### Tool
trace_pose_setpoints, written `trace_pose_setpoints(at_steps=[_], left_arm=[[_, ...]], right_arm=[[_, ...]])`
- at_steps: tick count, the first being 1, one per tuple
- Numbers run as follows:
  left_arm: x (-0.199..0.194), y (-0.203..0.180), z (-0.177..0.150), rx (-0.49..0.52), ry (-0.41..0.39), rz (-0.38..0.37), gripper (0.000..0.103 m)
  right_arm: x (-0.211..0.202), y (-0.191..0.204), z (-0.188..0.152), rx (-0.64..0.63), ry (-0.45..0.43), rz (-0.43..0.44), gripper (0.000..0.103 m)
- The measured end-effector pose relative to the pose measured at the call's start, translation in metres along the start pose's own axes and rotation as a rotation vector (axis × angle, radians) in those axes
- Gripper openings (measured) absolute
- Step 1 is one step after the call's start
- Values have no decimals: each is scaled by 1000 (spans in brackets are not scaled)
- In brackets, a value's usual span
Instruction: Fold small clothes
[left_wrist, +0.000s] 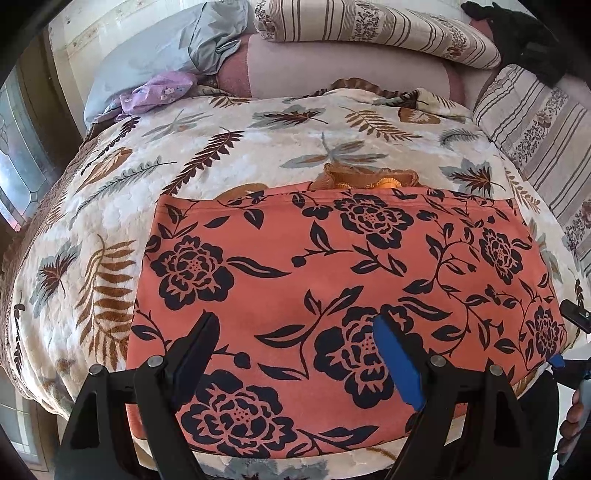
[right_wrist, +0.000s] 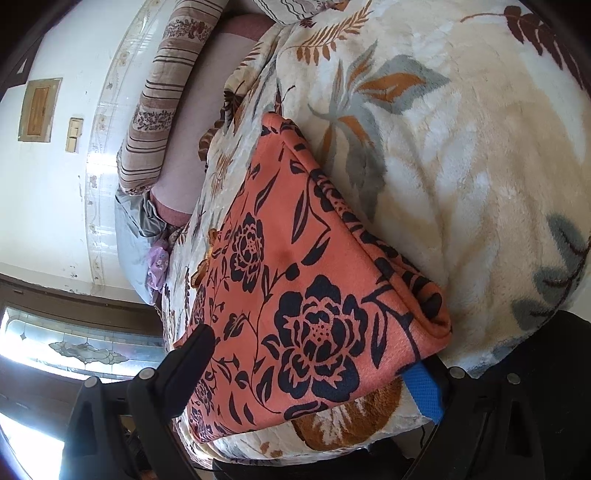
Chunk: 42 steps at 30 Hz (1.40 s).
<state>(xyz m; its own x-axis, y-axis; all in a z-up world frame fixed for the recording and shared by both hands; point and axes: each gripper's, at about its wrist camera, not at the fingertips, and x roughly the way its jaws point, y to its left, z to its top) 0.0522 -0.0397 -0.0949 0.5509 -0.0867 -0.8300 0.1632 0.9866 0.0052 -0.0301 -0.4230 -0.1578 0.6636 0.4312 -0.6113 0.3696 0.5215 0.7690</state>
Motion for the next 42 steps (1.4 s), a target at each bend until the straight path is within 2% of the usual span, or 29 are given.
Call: trace_pose_setpoints(at_steps=[4,6,7,8,9,11,13,15,16,17,19,20,21,23,25,27,29,32,35,37,38,39,42], left_arm=[[15,-5,1,11,20,-10,88],[40,-9,-5,41,93,14,91],[46,-8,-8,38,104,10,93],[41,-7,-8,22,78,9,93],[34,-7,-6,9,67,9,92],[15,-8,0,-5,-3,-17,92],[2,-11,5,10,-84,-25,93],[11,-14,2,23,-88,-15,93],[30,-18,-3,49,-22,-19,93],[55,-23,-12,93,79,-20,98],[54,-26,-22,143,-33,2,103],[53,-24,-23,136,-34,-9,103],[52,-22,-22,122,-28,-23,103],[52,-20,-22,128,-28,-44,103],[49,-12,-21,120,-24,-87,103],[38,7,-21,58,-37,-175,102],[22,39,-14,-92,-112,-228,102],[-7,109,-17,-335,-213,-291,102],[-17,172,-30,-531,-229,-354,102],[-14,197,-38,-597,-205,-423,102],[-11,202,-41,-612,-186,-443,102],[-10,206,-42,-616,-168,-466,101],[-14,201,-37,-594,-161,-543,101]], right_arm=[[-8,7,-3,-28,-43,0,95],[-3,4,-1,-19,-37,-18,95],[-2,2,0,-6,-36,-10,95],[-3,3,0,-6,-43,-5,92],[-6,6,0,-22,-52,-6,76],[-12,14,2,-77,-71,-46,56],[-10,13,4,-82,-65,-66,56],[-1,3,8,-28,-47,-94,57],[1,-1,10,-12,-49,-79,58],[2,0,12,-21,-52,-82,58],[3,10,13,-79,-56,-120,57],[5,21,12,-148,-55,-174,34],[8,30,11,-202,-46,-226,15],[11,56,10,-294,-52,-322,14],[8,100,3,-423,-103,-364,13],[6,164,-14,-582,-151,-335,13],[12,220,-41,-714,-171,-280,13],[39,280,-106,-909,-118,-189,13],[92,282,-157,-964,37,-151,13],[148,255,-181,-957,193,-209,13],[176,232,-187,-902,289,-237,14],[179,224,-190,-883,272,-218,14],[160,235,-186,-890,231,-181,13]])
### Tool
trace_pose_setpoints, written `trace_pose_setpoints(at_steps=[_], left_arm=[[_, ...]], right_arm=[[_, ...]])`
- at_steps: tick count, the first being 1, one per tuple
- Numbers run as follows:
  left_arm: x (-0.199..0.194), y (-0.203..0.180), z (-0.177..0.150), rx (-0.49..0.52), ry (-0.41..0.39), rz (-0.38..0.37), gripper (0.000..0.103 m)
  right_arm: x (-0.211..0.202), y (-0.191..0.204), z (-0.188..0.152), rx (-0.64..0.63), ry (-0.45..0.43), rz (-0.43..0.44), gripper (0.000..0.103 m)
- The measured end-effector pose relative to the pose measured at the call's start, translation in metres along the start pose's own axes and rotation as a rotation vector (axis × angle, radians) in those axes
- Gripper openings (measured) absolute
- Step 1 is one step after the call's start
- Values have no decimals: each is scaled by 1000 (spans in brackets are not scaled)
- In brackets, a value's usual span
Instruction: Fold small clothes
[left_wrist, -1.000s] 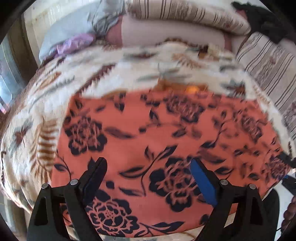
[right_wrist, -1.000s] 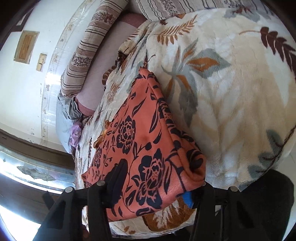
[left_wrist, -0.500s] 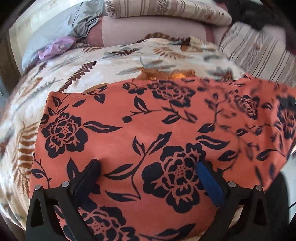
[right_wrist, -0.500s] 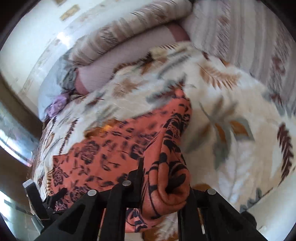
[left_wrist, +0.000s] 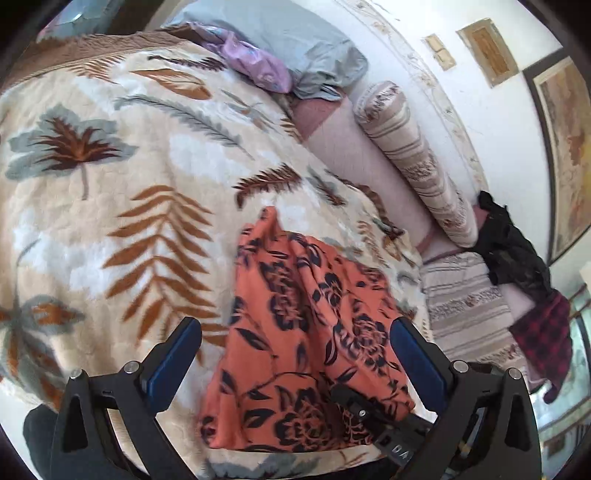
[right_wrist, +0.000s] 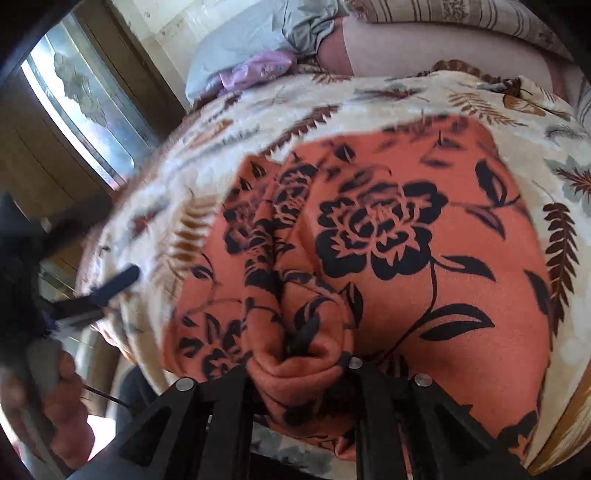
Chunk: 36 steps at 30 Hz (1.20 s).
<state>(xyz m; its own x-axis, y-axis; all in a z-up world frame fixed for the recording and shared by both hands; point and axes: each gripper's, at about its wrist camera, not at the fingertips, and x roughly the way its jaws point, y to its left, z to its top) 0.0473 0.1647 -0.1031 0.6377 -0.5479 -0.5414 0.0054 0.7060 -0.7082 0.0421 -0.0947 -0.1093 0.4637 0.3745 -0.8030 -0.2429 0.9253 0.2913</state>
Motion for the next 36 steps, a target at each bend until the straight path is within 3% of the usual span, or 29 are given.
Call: trace_pose_setpoints(at_steps=[5,9,10,11,13,15,20,22,23,25,26,29,34,35,36], left_arm=[[41,-47,18,70,107,-80,101],[94,-66,33,73,238,-24,100],[108,-68,35,81,273,-4,85],[121,-68,36,89,319,23,52],[138,-69,39,129,396,88,14],[137,-75,46,191,407,52,16],[94,-93,74,410,315,-54,15],[95,-77,81,442,317,-47,15],[103,-63,80,453,335,5,15],[132,-28,76,417,410,131,15],[139,-15,72,393,430,151,17],[127,5,75,283,380,52,17],[127,-10,73,352,358,63,17],[132,-4,72,347,371,81,23],[130,4,73,330,375,79,23]], right_arm=[[-33,2,8,-34,-93,12,13],[-35,20,4,-113,-109,-30,13],[-32,22,1,-126,-105,-37,13],[-29,25,-2,-148,-99,-49,13],[-31,30,-9,-188,-98,-74,13],[-36,36,-11,-220,-109,-88,13],[-55,67,5,-268,-179,-70,13],[-44,80,8,-272,-163,-55,13],[-30,85,7,-272,-138,-52,13],[6,86,1,-253,-58,-43,14],[29,85,-5,-234,12,-38,14],[36,89,-15,-237,5,-38,17],[26,96,-4,-233,-8,-31,17],[26,98,-5,-229,-8,-34,21],[31,98,-7,-217,3,-18,32]])
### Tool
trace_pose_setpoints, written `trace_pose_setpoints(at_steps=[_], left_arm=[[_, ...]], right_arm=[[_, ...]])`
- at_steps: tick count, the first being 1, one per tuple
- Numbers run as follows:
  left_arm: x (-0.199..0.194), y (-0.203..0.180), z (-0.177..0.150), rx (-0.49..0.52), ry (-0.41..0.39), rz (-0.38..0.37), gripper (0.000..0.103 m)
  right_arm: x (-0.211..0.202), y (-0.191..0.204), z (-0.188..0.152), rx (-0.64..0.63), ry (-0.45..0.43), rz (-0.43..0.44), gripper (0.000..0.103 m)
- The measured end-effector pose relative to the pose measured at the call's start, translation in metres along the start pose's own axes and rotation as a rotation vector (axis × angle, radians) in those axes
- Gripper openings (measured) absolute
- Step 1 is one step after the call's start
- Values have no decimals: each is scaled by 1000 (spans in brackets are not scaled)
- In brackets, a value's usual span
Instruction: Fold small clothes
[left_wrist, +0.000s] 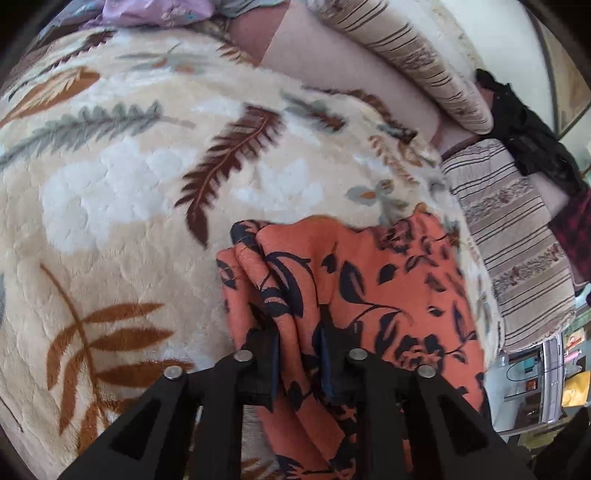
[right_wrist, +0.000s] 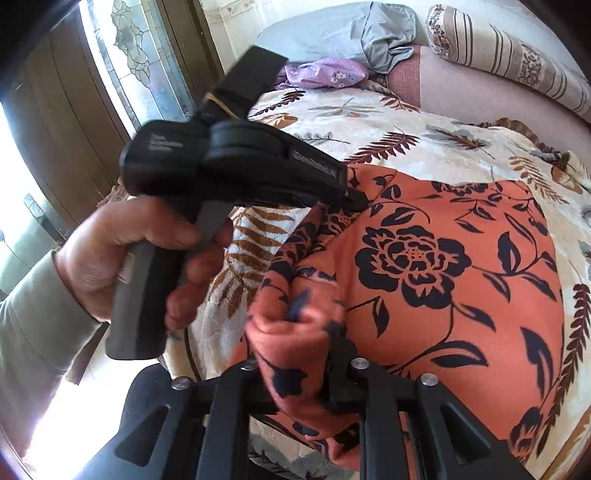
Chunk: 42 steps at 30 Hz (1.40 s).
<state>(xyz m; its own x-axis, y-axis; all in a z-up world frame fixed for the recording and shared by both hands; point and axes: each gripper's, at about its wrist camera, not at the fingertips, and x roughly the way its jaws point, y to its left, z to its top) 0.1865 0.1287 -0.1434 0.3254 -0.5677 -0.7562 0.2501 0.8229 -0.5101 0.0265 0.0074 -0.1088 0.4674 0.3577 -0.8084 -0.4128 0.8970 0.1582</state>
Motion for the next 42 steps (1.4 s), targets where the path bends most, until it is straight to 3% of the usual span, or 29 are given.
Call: trace_pose_setpoints(at_steps=[1,2,3,4,6,10,12,15,17,19,23,25,27,29,30,34,37,40,42], left_arm=[[-3,4,-1,-23,-8,-24,24],[-7,7,-2,-39,-10,-24,25],[-12,5,-3,-40,-16,-5,26],[-18,3,-5,-31,-22,19,27],[-35,-6,-13,-16,-44,61,27],[-75,-27,-49,-20,-127,3,27],[-74,-36,-71,-37,-111,-6,27],[-47,-31,-109,-74,-28,146,26],[-57,-19,-124,-158,-87,96,27],[-66,-15,-128,-203,-103,124,26],[-77,-37,-125,-144,-104,212,25],[-92,-52,-123,-130,-145,199,25],[-103,-72,-117,-100,-200,173,35],[-107,-92,-114,-38,-268,169,64],[-105,-101,-111,-3,-295,181,67],[-66,-111,-103,54,-237,240,69],[-27,-98,-112,55,-111,386,67],[-18,-106,-124,145,-140,464,68],[-17,-109,-125,175,-136,488,68]], right_arm=[[4,-2,-3,7,17,30,40],[5,1,-9,-1,18,65,60],[3,5,-13,-16,2,98,72],[1,9,-17,-31,-8,112,74],[-3,13,-23,-37,-17,128,74],[-23,-3,-32,31,-47,220,74],[-38,-14,-39,55,-69,237,74],[-56,-32,-51,86,-85,251,74],[-72,-50,-60,107,-103,242,74],[-88,-70,-74,150,-123,228,74],[-107,-124,-99,334,-143,219,74],[-114,-145,-109,423,-158,223,74],[-115,-167,-113,512,-166,245,74],[-113,-186,-116,595,-175,295,74],[-110,-194,-114,631,-173,317,74],[-92,-219,-97,717,-156,406,75],[-66,-236,-83,801,-111,474,76],[-35,-237,-68,822,-37,504,76],[-22,-218,-53,688,36,396,53]])
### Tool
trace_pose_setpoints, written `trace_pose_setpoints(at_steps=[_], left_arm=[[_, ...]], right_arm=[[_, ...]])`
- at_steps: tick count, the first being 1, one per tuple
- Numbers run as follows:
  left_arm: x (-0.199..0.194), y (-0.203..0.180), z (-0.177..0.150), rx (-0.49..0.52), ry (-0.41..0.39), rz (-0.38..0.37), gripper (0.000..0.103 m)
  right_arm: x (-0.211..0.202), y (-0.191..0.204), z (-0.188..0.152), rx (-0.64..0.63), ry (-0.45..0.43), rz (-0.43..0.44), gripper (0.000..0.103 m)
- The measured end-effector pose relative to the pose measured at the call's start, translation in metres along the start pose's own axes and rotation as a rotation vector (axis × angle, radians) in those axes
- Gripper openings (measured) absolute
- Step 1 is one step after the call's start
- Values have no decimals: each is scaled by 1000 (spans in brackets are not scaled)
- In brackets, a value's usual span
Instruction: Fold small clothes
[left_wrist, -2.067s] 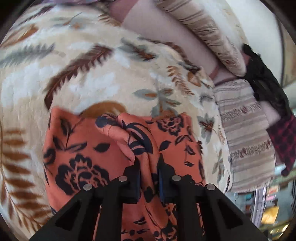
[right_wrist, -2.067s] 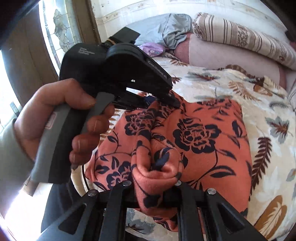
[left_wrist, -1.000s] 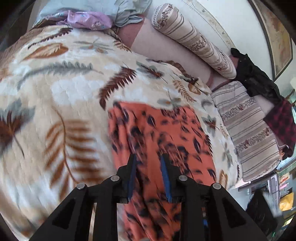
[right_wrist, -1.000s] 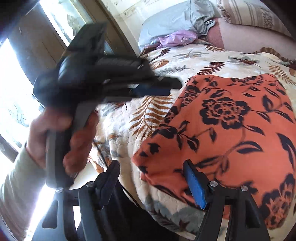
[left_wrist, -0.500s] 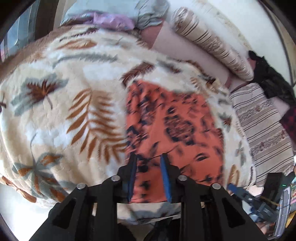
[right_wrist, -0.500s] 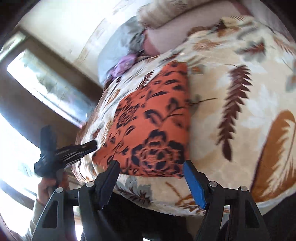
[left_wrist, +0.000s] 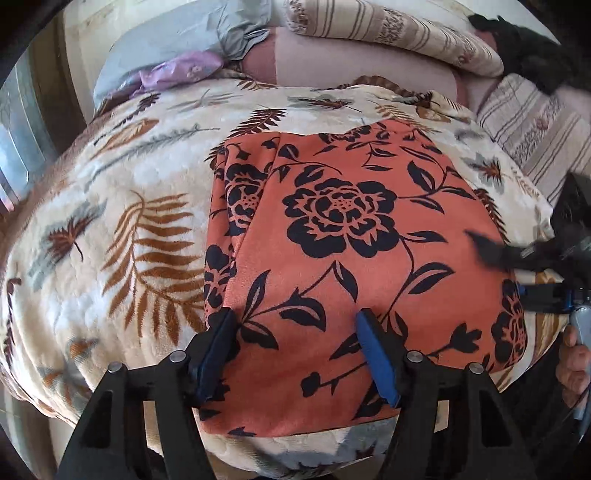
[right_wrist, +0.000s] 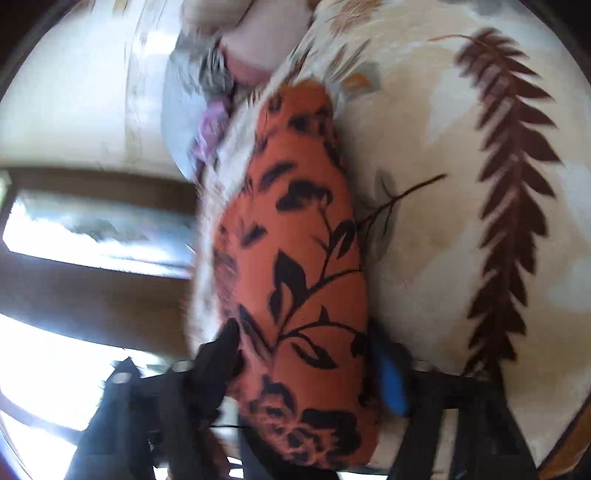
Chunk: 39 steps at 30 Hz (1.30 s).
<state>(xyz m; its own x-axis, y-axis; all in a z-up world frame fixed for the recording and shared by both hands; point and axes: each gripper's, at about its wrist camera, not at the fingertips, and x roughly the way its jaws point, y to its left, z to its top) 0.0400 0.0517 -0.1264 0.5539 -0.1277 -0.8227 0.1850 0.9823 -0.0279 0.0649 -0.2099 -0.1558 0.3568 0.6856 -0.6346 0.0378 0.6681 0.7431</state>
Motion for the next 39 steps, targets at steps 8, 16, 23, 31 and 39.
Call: trace_pose_setpoints(at_steps=[8,16,23,31,39], left_arm=[[-57,-7,32,-10,-228,-99,75],[29,12,14,-122,-38,-51,82],[30,14,14,-121,-33,-56,83],[32,12,10,-119,-53,-58,84],[32,15,7,-126,-63,-71,85]], right_arm=[[9,37,-8,-200,-34,-244,46],[-13,29,0,-133,3,-112,68],[24,8,42,-10,53,-50,55],[29,38,43,-185,37,-245,62],[39,-3,108,125,27,-24,69]])
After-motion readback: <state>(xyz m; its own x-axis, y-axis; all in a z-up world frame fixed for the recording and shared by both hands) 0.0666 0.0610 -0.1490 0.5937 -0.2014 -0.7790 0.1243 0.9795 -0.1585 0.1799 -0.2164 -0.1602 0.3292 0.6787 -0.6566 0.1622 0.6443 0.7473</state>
